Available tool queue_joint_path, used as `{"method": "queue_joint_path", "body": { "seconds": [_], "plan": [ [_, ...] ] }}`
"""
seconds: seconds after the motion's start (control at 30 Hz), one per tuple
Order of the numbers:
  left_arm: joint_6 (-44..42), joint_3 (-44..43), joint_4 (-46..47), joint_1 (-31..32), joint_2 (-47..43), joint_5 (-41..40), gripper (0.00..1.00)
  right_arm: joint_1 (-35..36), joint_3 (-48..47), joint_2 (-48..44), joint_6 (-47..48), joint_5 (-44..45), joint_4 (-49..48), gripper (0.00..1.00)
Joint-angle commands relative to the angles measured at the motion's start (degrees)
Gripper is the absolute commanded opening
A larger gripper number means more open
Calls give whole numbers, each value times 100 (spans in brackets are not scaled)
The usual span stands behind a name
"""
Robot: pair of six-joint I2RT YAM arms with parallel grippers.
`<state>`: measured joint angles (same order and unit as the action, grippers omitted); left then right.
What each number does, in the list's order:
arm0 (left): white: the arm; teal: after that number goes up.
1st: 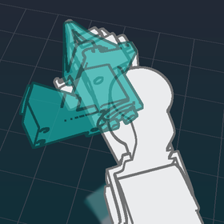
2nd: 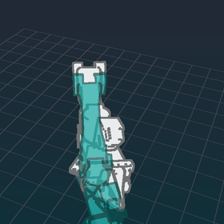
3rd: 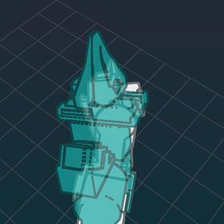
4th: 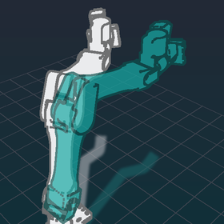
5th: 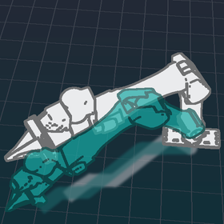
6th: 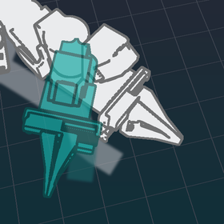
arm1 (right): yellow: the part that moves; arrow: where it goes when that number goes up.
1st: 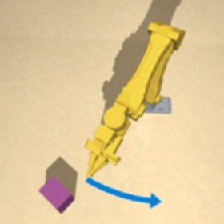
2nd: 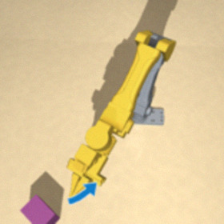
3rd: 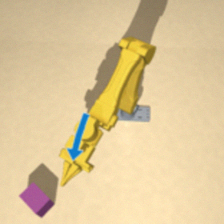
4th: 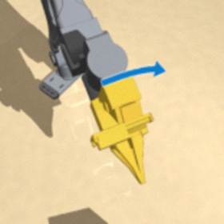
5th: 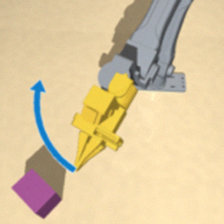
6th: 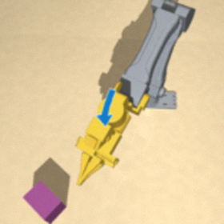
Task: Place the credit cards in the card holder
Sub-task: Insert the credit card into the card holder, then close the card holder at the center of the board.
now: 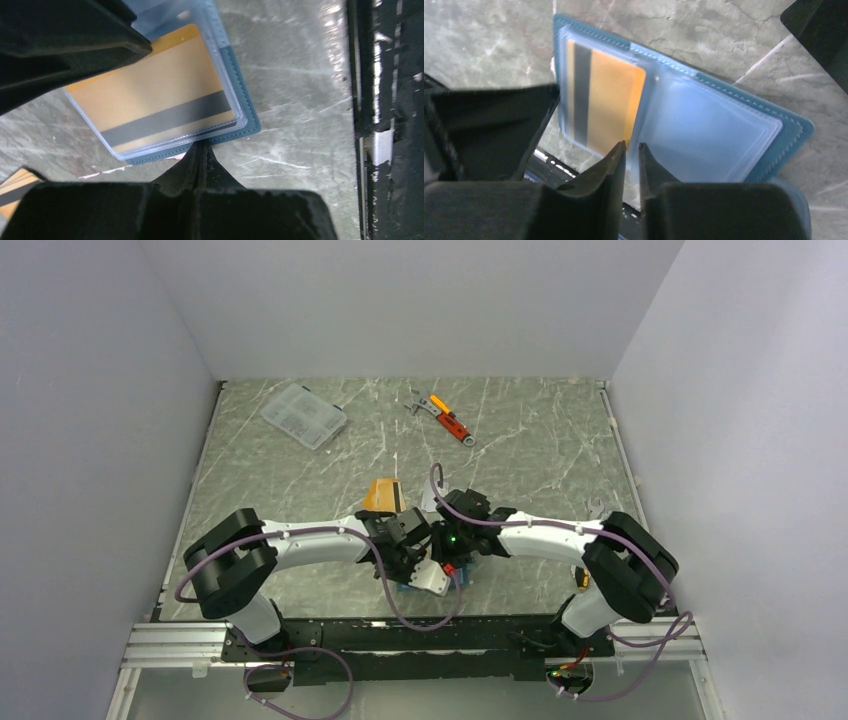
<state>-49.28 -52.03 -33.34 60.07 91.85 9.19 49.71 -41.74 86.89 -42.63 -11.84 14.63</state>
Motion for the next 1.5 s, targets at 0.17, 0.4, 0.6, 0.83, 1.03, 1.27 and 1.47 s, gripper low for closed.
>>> {"method": "queue_joint_path", "body": {
  "seconds": [0.17,0.4,0.6,0.83,1.03,1.27,1.47],
  "plan": [
    [87,-103,-307,-619,-576,-93,0,-702,238,-1849,61,102,661,41],
    [317,-364,-637,-1000,-977,273,3,-1291,1219,-3226,-245,-178,906,55],
    [469,-132,-446,-1109,-1013,732,3,-1340,2115,-3680,-638,-721,482,61],
    [429,127,9,-1105,-890,848,2,-1393,2871,-3422,-1091,-1498,-823,62],
    [235,339,447,-1062,-533,784,1,-1396,3203,-2866,-1398,-1658,-2180,62],
    [165,545,956,-679,-256,456,0,-1435,3488,-2403,-1667,-1735,-3068,59],
    [137,450,926,-528,-13,378,0,-1594,3536,-2847,-1695,-1586,-3236,56]
  ]
}}
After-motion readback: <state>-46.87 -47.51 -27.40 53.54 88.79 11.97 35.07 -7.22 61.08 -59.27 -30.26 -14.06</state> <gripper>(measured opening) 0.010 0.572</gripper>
